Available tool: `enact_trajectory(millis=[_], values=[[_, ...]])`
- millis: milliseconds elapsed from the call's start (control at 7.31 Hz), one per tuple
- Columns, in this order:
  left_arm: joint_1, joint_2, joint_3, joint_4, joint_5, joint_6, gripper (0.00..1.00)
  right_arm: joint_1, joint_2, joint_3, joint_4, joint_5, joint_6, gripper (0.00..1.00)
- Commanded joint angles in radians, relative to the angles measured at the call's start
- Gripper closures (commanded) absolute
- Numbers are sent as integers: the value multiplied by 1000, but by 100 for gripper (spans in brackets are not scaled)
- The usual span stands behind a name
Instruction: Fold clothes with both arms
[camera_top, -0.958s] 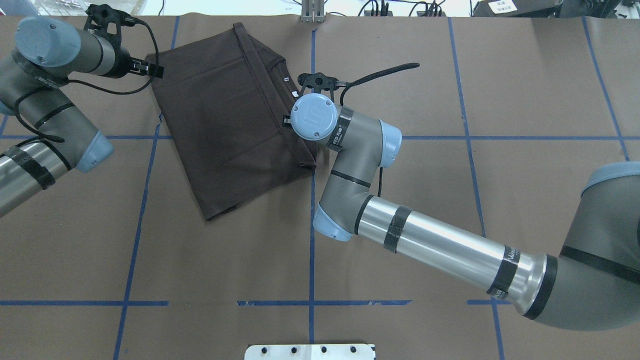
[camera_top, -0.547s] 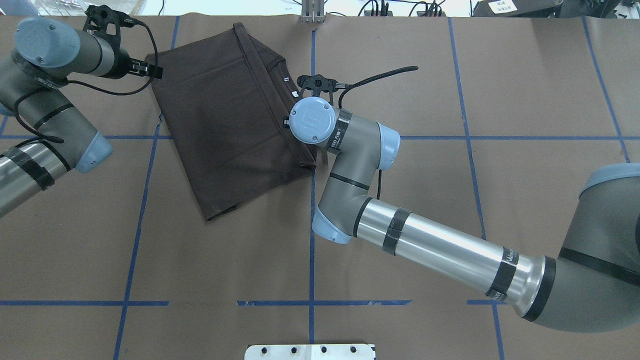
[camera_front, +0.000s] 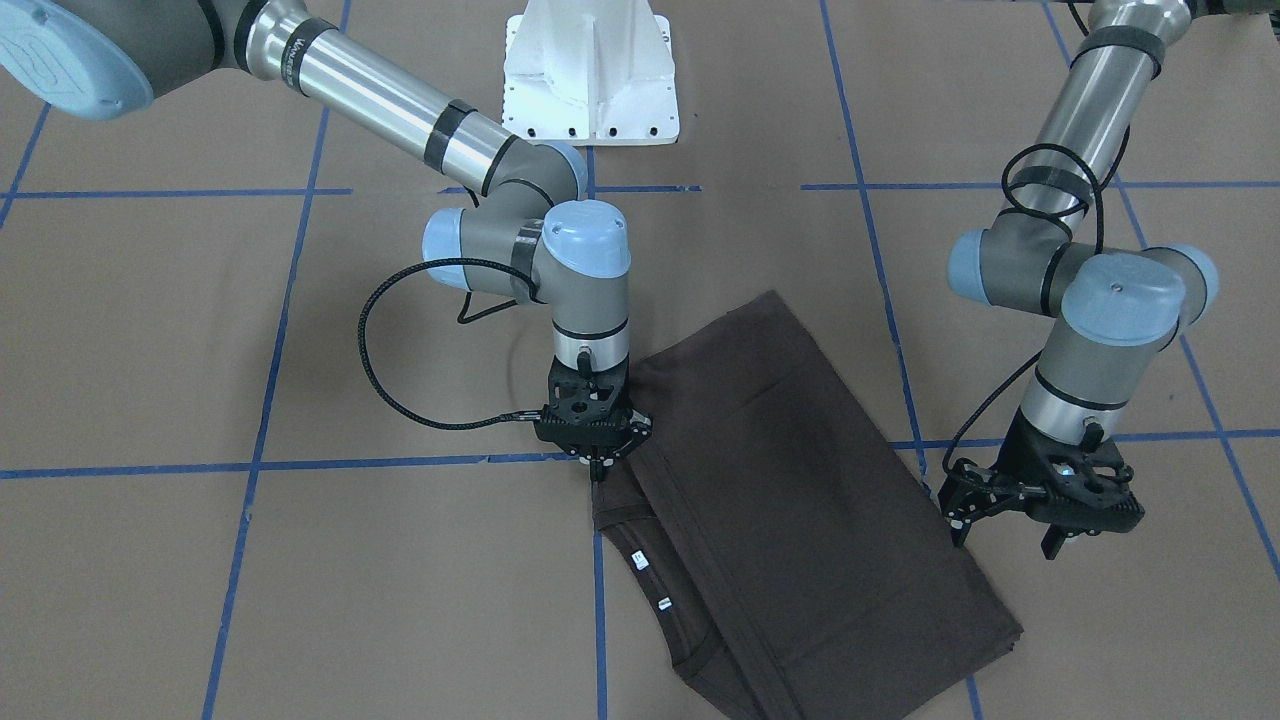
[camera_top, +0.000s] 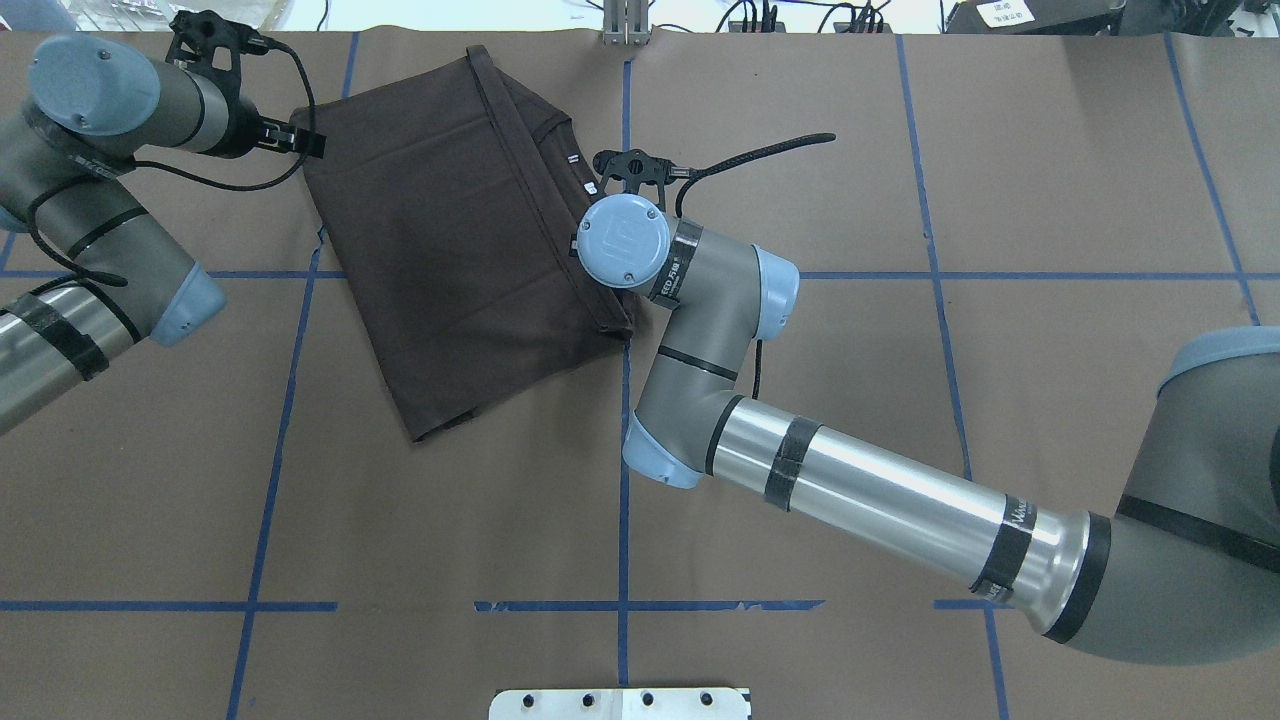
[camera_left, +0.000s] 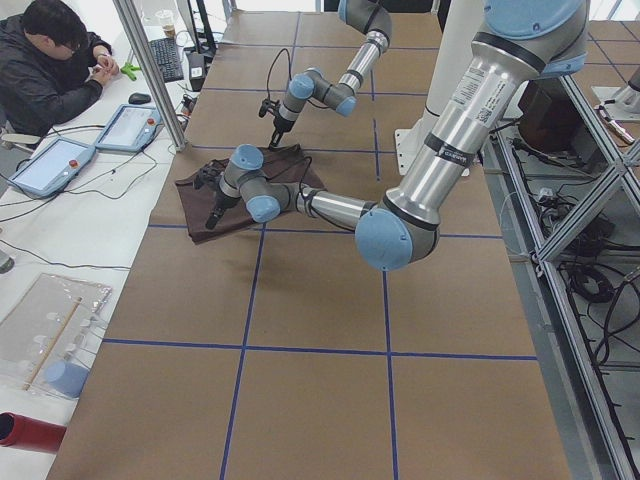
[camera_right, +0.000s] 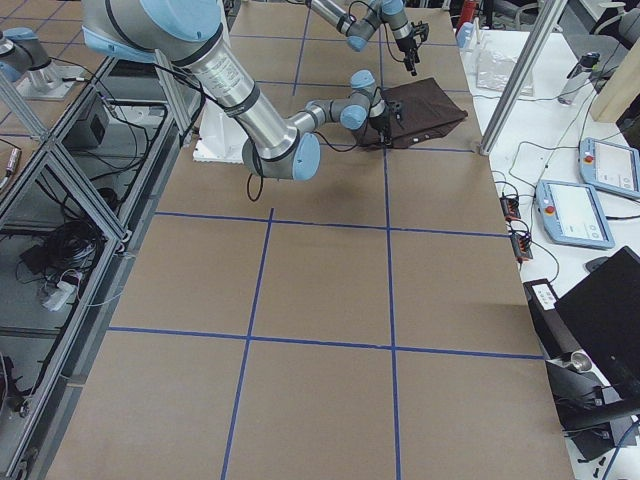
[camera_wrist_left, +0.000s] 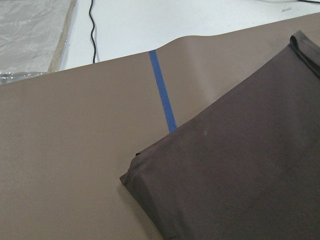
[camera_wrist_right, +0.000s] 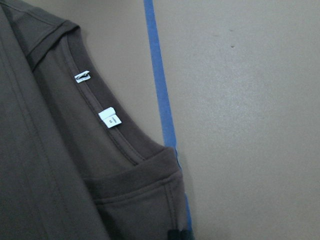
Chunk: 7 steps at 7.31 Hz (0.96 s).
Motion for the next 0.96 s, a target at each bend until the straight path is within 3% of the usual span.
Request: enact_trajectory(millis=[0, 137, 410, 821], values=[[2, -3, -7, 0, -2, -4, 0, -4, -5, 50, -24, 3, 5, 100], [12, -3, -16, -2, -2, -23, 0, -17, -37, 118, -64, 3, 5, 100], [38, -3, -35, 0, -2, -35, 0, -61, -202, 326, -70, -9, 32, 100], [41, -4, -36, 0, -2, -41, 0, -220, -440, 616, -74, -150, 32, 100]])
